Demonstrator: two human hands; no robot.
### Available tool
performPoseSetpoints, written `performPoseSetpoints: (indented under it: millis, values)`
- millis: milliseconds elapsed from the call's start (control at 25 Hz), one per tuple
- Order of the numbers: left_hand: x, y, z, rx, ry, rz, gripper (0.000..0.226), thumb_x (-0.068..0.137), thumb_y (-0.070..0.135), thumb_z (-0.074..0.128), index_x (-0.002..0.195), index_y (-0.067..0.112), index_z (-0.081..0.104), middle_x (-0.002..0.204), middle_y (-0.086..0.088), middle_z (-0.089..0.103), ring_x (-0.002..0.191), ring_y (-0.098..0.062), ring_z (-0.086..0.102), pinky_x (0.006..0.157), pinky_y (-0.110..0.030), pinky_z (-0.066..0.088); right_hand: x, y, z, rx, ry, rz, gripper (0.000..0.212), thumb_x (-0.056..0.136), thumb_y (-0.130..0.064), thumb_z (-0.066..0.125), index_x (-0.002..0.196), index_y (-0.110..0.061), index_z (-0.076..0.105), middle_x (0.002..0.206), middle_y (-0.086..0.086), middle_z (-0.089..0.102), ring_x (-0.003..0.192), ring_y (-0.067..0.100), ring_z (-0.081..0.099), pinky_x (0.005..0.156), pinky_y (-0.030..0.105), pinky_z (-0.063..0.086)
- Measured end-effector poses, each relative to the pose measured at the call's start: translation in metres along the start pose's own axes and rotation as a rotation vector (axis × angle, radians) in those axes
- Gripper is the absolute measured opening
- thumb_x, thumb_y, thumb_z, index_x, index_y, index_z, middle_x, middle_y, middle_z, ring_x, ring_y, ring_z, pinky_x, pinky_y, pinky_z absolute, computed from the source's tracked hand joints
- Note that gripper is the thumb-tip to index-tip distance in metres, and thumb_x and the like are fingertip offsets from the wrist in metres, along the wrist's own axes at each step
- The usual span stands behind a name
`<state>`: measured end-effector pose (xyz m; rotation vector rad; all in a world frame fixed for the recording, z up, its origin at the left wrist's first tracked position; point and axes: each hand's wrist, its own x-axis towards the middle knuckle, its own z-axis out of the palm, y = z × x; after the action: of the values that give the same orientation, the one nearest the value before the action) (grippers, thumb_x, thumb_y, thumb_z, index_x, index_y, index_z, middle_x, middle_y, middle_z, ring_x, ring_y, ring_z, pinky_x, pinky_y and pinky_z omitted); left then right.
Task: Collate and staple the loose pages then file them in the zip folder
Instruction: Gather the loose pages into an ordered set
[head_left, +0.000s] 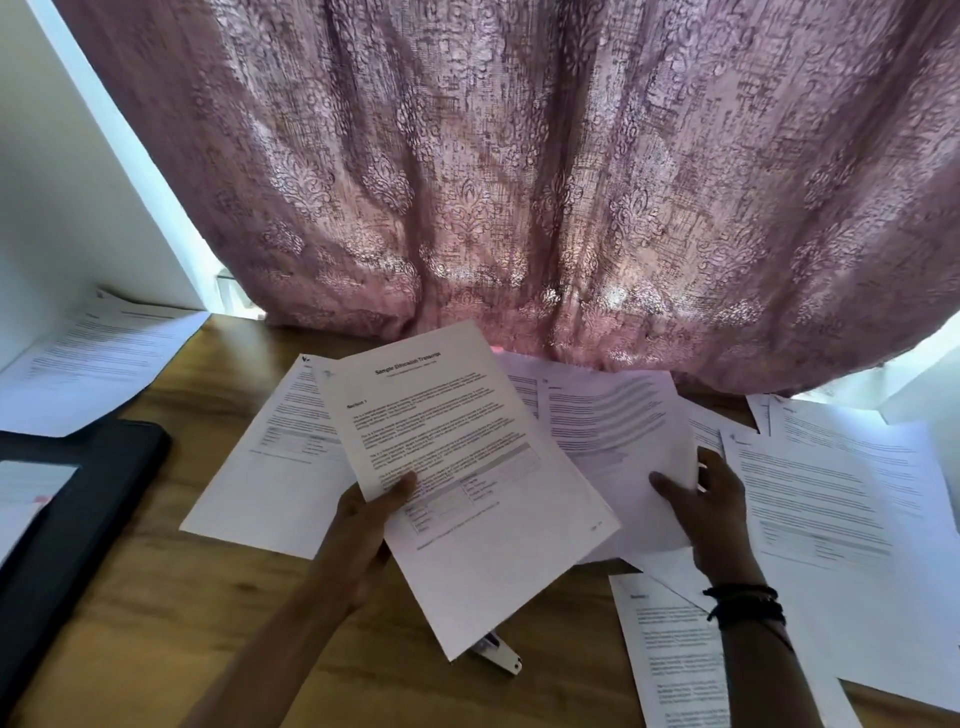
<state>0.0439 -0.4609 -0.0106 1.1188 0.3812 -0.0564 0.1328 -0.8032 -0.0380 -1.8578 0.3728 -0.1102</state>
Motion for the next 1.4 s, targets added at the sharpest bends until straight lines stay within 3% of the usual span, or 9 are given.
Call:
performPoseSetpoints:
  millis: [160, 400, 600, 720, 800, 1000, 1120, 1240, 1400]
  values:
    - [0.0, -0.001, 0.004, -0.007, 0.009, -0.022, 0.025, 0.086, 0.018, 0.065, 0.111, 0.016, 0.067, 0.11, -0.011, 0.072, 0.099, -0.027, 0.07, 0.076, -0.04, 0.059, -0.028, -0.013, -0.005, 0.358, -0.16, 0.036, 0.049, 0.084, -0.008, 0.072, 0.129, -0.018, 0.054, 0.12, 0.01, 0.067, 0.107, 0.031, 0.066, 0.084, 0.048, 0.058]
    - [-0.004, 0.001, 0.009, 0.002, -0.071, -0.125, 0.034, 0.088, 0.022, 0.062, 0.121, 0.018, 0.063, 0.118, -0.01, 0.07, 0.109, -0.03, 0.066, 0.094, -0.048, 0.051, -0.051, -0.02, 0.008, 0.589, -0.494, 0.088, 0.06, 0.089, -0.007, 0.062, 0.142, -0.027, 0.045, 0.133, 0.014, 0.06, 0.119, 0.039, 0.059, 0.088, 0.053, 0.055]
    - [-0.008, 0.001, 0.004, 0.041, -0.142, -0.136, 0.038, 0.091, 0.021, 0.059, 0.128, 0.015, 0.058, 0.122, -0.014, 0.067, 0.111, -0.035, 0.064, 0.099, -0.054, 0.047, -0.074, -0.033, 0.017, 0.602, -0.578, 0.107, 0.086, 0.059, -0.04, 0.084, 0.133, -0.014, 0.049, 0.096, -0.004, 0.077, 0.087, 0.011, 0.073, 0.069, 0.023, 0.058]
    - [-0.01, 0.003, 0.002, 0.065, -0.161, -0.1, 0.038, 0.09, 0.02, 0.06, 0.128, 0.015, 0.059, 0.122, -0.013, 0.067, 0.112, -0.034, 0.064, 0.098, -0.054, 0.048, -0.071, -0.036, 0.022, 0.63, -0.587, 0.189, 0.083, 0.075, -0.053, 0.075, 0.141, -0.011, 0.047, 0.113, 0.004, 0.073, 0.099, 0.021, 0.071, 0.075, 0.03, 0.059]
    - [-0.009, 0.005, -0.001, 0.1, -0.18, -0.071, 0.042, 0.088, 0.027, 0.069, 0.127, 0.016, 0.06, 0.123, -0.012, 0.067, 0.112, -0.033, 0.064, 0.095, -0.051, 0.051, -0.068, -0.041, 0.022, 0.643, -0.61, 0.209, 0.055, 0.094, -0.041, 0.06, 0.142, -0.02, 0.047, 0.13, 0.009, 0.065, 0.115, 0.03, 0.065, 0.087, 0.041, 0.058]
    - [-0.01, 0.011, 0.002, 0.193, -0.222, -0.01, 0.083, 0.049, 0.051, 0.09, 0.121, 0.019, 0.063, 0.119, -0.01, 0.069, 0.107, -0.032, 0.067, 0.087, -0.047, 0.057, -0.068, -0.052, 0.022, 0.355, -0.862, 0.061, 0.043, 0.093, -0.003, 0.06, 0.134, -0.011, 0.049, 0.128, 0.013, 0.065, 0.114, 0.034, 0.065, 0.087, 0.044, 0.057]
    - [-0.008, 0.013, 0.009, 0.219, -0.227, 0.062, 0.082, 0.052, 0.053, 0.088, 0.122, 0.019, 0.062, 0.118, -0.007, 0.07, 0.107, -0.03, 0.067, 0.085, -0.045, 0.058, -0.069, -0.055, 0.023, 0.177, -0.86, -0.032, 0.044, 0.09, -0.003, 0.063, 0.132, -0.012, 0.052, 0.123, 0.007, 0.068, 0.11, 0.028, 0.067, 0.087, 0.043, 0.058]
    - [-0.007, 0.022, 0.019, 0.266, -0.187, 0.213, 0.048, 0.079, 0.03, 0.078, 0.123, 0.018, 0.062, 0.117, -0.003, 0.071, 0.108, -0.025, 0.067, 0.089, -0.047, 0.056, -0.073, -0.058, 0.024, 0.092, -0.739, -0.158, 0.038, 0.087, -0.01, 0.069, 0.125, -0.012, 0.06, 0.119, 0.002, 0.071, 0.106, 0.023, 0.07, 0.085, 0.043, 0.059]
    - [-0.007, 0.038, 0.038, 0.302, -0.157, 0.398, 0.03, 0.086, 0.01, 0.064, 0.114, 0.021, 0.064, 0.11, 0.006, 0.073, 0.105, -0.017, 0.068, 0.083, -0.031, 0.058, -0.078, -0.063, 0.024, 0.089, -0.544, -0.254, 0.027, 0.086, -0.011, 0.071, 0.111, -0.022, 0.068, 0.108, -0.011, 0.075, 0.099, 0.015, 0.072, 0.075, 0.028, 0.06]
